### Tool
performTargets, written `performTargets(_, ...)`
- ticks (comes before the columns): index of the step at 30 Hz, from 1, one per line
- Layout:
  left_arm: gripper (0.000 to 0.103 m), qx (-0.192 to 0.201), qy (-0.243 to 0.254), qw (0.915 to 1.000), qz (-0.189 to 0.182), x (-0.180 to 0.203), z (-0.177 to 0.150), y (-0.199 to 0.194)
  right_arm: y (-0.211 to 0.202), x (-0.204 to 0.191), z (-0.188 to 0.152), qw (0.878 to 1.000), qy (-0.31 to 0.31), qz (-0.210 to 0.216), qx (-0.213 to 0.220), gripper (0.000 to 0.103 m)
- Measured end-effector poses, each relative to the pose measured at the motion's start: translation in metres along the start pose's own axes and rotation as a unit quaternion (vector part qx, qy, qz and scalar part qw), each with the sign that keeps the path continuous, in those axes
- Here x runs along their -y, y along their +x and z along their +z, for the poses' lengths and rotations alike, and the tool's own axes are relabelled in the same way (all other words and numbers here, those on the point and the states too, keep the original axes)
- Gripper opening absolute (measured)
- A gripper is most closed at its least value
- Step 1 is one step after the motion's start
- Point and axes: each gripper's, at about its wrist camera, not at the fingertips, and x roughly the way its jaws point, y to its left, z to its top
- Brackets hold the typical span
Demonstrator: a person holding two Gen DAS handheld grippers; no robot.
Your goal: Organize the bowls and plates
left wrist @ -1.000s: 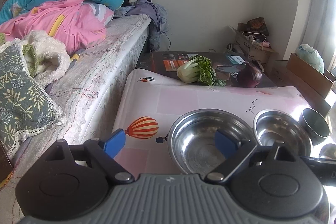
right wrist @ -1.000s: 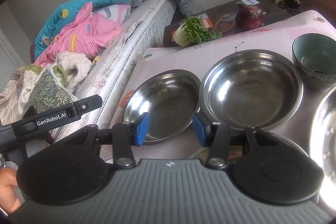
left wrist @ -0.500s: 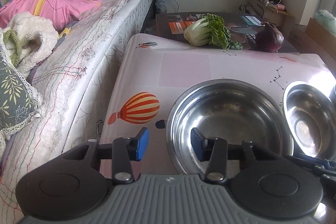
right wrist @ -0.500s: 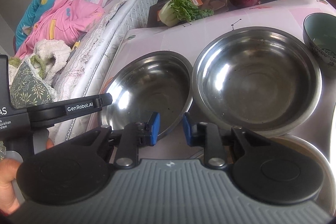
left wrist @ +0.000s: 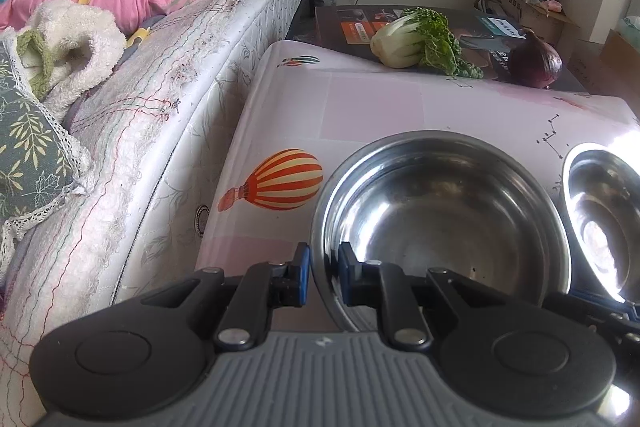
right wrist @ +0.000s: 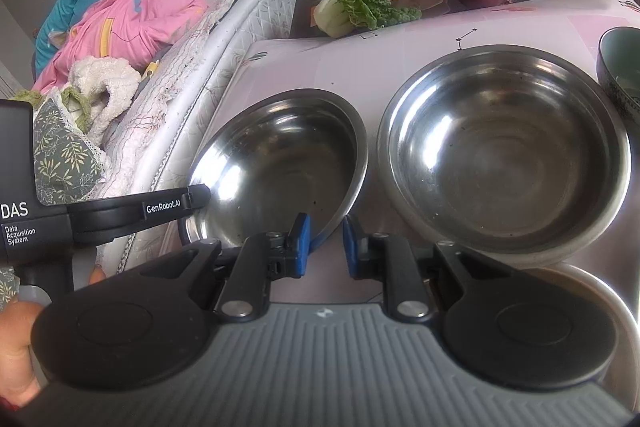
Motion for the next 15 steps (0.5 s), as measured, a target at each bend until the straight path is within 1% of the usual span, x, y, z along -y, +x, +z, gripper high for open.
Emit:
performTargets(5, 0.016, -0.005, -0.009, 0.9999, 0.008, -0.014, -0.006, -0.005, 0.001, -0.013, -0.004, 1.000, -0.024, 0.010, -0.009, 0.017)
performTargets(7, 0.016, -0.007, -0.010, 0.9999, 0.010, -0.018, -0.007, -0.007, 0.000, -0.016, -0.004, 0.999, -0.032, 0.008, -0.008, 0.017)
performTargets(11, 0.016, -0.007, -0.010, 0.9999, 0.012, -0.024, -0.007, -0.009, -0.002, -0.012, 0.000, 1.000, -0.027, -0.006, 0.004, 0.019)
performTargets(15, 0.020, 0.002, -0.006, 0.9999, 0.010, -0.025, -0.003, -0.012, 0.001, -0.007, 0.007, 1.000, -0.021, -0.012, 0.008, 0.019)
